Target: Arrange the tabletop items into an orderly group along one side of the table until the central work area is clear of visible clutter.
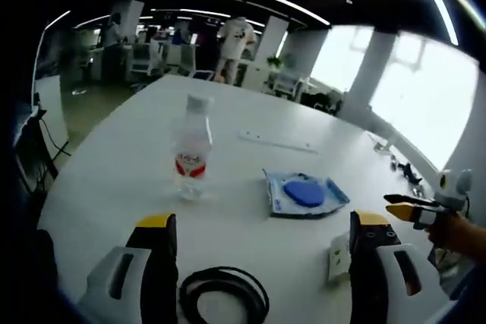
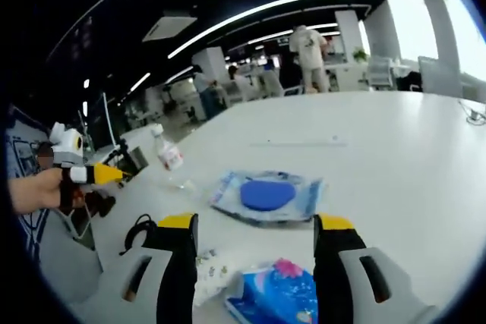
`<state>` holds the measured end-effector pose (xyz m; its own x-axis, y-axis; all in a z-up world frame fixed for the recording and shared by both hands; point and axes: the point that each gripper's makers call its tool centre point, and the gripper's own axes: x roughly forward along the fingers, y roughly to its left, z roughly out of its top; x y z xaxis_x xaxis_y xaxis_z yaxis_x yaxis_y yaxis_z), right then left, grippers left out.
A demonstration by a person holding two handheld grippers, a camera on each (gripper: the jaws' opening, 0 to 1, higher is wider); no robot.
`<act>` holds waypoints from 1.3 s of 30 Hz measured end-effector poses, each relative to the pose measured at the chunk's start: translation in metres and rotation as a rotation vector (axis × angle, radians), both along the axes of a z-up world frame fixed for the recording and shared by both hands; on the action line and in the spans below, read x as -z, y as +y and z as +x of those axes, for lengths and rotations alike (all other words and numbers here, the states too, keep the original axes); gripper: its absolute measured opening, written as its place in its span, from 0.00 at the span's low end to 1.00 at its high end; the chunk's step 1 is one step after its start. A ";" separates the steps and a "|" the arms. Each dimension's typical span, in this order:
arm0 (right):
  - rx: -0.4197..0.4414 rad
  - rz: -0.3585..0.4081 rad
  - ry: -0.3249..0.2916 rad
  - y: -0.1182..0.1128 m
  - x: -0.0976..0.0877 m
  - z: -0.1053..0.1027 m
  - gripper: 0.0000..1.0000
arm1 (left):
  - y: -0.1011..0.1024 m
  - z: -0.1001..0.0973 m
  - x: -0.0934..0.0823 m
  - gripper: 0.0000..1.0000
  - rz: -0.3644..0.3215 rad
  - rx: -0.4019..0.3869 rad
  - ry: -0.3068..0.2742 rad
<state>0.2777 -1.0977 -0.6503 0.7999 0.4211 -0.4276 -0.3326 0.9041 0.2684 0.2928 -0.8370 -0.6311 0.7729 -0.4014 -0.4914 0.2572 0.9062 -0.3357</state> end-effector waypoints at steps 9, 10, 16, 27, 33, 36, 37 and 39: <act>-0.028 -0.010 0.032 0.012 0.007 -0.017 0.59 | 0.051 -0.029 -0.011 0.98 0.023 -0.030 0.001; -0.039 -0.027 0.034 0.014 0.006 -0.019 0.59 | 0.054 -0.033 -0.014 0.98 0.014 -0.022 0.004; -0.082 -0.083 0.021 0.024 0.000 -0.031 0.59 | 0.075 -0.048 -0.030 0.99 0.005 -0.005 -0.006; -0.268 -0.308 0.098 0.044 0.032 -0.065 0.54 | 0.095 -0.064 -0.045 0.97 -0.067 -0.012 -0.019; -0.364 -0.511 0.057 0.056 0.053 -0.067 0.45 | 0.093 -0.079 -0.048 0.96 -0.095 0.007 -0.009; -0.375 -0.520 0.057 0.065 0.060 -0.067 0.40 | 0.098 -0.087 -0.045 0.95 -0.091 0.000 -0.004; -0.370 -0.520 0.059 0.067 0.061 -0.066 0.39 | 0.103 -0.090 -0.043 0.95 -0.109 -0.023 0.004; -0.344 -0.470 0.066 0.072 0.062 -0.065 0.35 | 0.109 -0.093 -0.038 0.94 -0.121 -0.054 0.015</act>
<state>0.2127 -1.0255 -0.7122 0.6161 0.4053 -0.6754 -0.6244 0.7740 -0.1051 0.1996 -0.7283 -0.5930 0.7879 -0.4165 -0.4537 0.2029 0.8711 -0.4473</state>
